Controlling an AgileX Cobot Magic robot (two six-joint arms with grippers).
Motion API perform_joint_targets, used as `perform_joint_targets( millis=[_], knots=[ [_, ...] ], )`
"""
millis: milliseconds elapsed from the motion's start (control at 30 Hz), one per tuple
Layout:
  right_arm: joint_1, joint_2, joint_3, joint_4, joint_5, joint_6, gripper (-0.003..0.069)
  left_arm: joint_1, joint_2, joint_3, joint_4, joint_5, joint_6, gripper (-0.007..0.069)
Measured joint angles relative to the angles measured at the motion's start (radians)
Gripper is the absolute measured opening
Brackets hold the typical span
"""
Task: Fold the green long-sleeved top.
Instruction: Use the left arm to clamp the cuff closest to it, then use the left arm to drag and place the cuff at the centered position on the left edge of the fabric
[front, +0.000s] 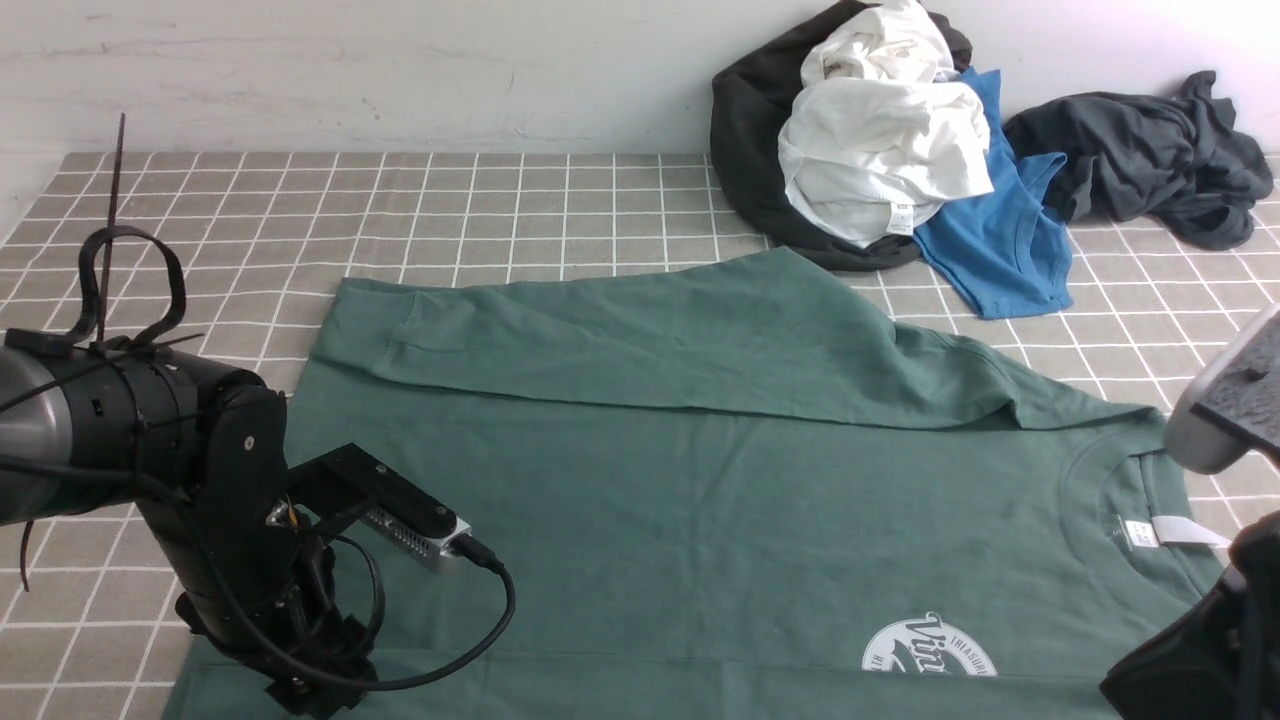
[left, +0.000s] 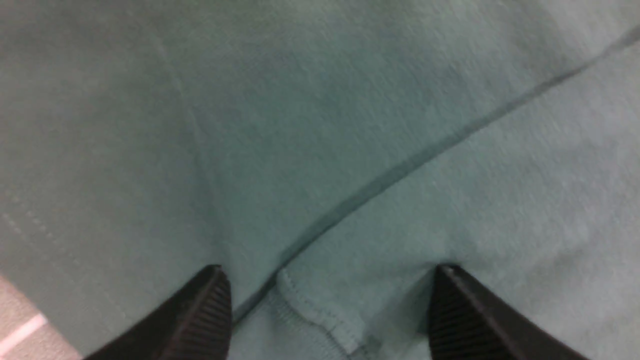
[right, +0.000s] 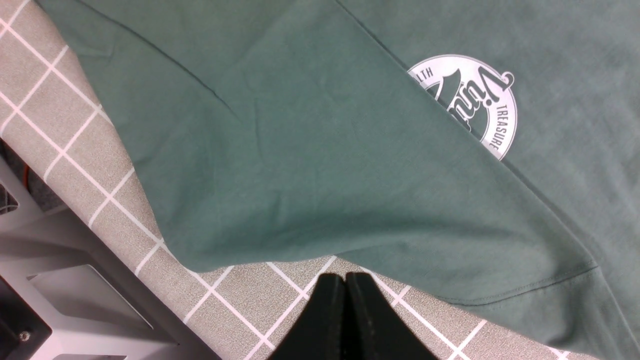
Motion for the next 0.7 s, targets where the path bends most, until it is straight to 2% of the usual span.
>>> perform_joint_targets(
  millis=[100, 133, 200, 267, 300, 333, 400, 467, 700],
  knots=[
    [0.000, 0.000, 0.000, 0.000, 0.000, 0.000, -0.0014, 0.000, 0.001, -0.001, -0.007, -0.001, 0.000, 0.0400],
    [0.000, 0.000, 0.000, 0.001, 0.000, 0.000, -0.0014, 0.000, 0.002, -0.002, -0.009, -0.001, 0.000, 0.0344],
    [0.000, 0.000, 0.000, 0.003, 0.000, 0.000, -0.0014, 0.000, 0.002, -0.002, -0.011, -0.001, 0.000, 0.0325],
    [0.000, 0.000, 0.000, 0.003, 0.000, 0.000, -0.0014, 0.000, 0.002, -0.002, -0.018, 0.000, 0.000, 0.0238],
    [0.000, 0.000, 0.000, 0.003, 0.000, 0.000, -0.0014, 0.000, 0.002, -0.002, -0.019, 0.002, 0.000, 0.0231],
    [0.000, 0.000, 0.000, 0.003, 0.000, 0.000, -0.0014, 0.000, 0.002, -0.002, -0.031, 0.007, 0.000, 0.0166],
    [0.000, 0.000, 0.000, 0.003, 0.000, 0.000, -0.0014, 0.000, 0.002, -0.002, -0.039, 0.009, 0.000, 0.0133],
    [0.000, 0.000, 0.000, 0.004, 0.000, 0.000, -0.0014, 0.000, -0.003, -0.002, -0.052, 0.020, 0.000, 0.0049],
    [0.000, 0.000, 0.000, 0.007, 0.000, 0.000, -0.0014, -0.005, -0.084, -0.045, -0.058, 0.109, 0.003, 0.0021]
  ],
)
